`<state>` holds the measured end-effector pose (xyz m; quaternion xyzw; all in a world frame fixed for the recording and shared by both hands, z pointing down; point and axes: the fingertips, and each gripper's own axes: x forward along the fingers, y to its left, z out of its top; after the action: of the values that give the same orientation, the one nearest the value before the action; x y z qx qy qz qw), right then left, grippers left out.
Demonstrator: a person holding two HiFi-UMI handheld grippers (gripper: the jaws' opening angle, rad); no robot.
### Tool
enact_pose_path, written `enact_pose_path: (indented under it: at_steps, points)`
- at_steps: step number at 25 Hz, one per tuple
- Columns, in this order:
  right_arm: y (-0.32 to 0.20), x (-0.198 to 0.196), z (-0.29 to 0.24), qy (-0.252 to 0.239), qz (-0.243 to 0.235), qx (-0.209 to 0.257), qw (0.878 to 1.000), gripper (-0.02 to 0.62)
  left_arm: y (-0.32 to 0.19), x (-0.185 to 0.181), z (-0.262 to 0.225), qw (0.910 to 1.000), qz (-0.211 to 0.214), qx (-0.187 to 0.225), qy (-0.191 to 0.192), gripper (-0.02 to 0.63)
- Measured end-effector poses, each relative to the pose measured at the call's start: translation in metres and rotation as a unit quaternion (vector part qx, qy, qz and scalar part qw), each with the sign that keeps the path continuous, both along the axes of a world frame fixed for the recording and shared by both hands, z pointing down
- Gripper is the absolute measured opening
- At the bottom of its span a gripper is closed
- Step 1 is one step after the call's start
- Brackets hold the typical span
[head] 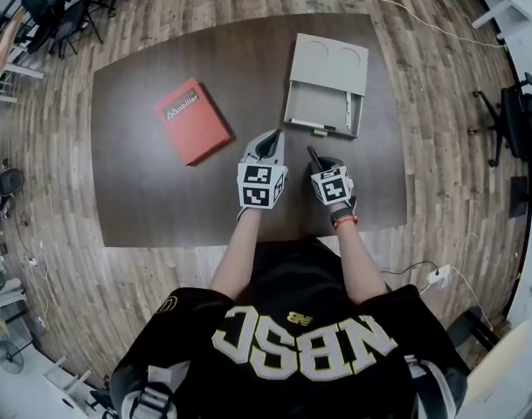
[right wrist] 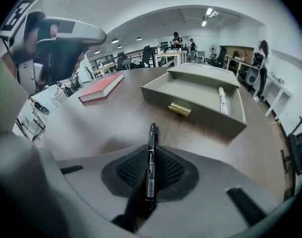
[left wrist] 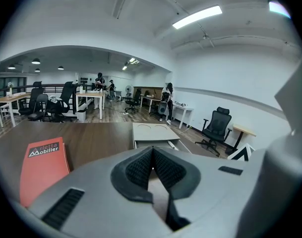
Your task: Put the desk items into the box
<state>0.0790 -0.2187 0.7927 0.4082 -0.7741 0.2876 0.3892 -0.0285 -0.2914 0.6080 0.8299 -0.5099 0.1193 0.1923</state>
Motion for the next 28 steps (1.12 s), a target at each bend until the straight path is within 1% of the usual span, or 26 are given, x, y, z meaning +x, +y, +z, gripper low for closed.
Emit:
enact_pose_path:
  at_steps: [9, 17, 21, 23, 28]
  points:
    - [-0.005, 0.002, -0.011, 0.0, -0.005, 0.011, 1.0, 0.052, -0.001, 0.003, 0.004, 1.0, 0.003, -0.002, 0.001, 0.014]
    - [-0.026, 0.015, -0.048, -0.018, 0.002, 0.056, 0.998, 0.052, -0.003, 0.007, 0.006, 1.0, 0.0, -0.007, 0.002, 0.014]
    - [-0.042, 0.022, -0.066, -0.028, 0.003, 0.067, 0.997, 0.052, -0.008, 0.008, 0.007, 1.0, -0.001, -0.009, 0.001, 0.014]
    - [-0.05, 0.024, -0.073, -0.027, -0.007, 0.073, 0.997, 0.052, -0.011, 0.007, 0.008, 0.9999, -0.002, -0.01, 0.002, 0.014]
    - [-0.072, 0.024, -0.083, -0.011, -0.047, 0.089, 0.995, 0.052, -0.018, 0.006, 0.006, 0.9999, -0.006, -0.01, 0.006, 0.014]
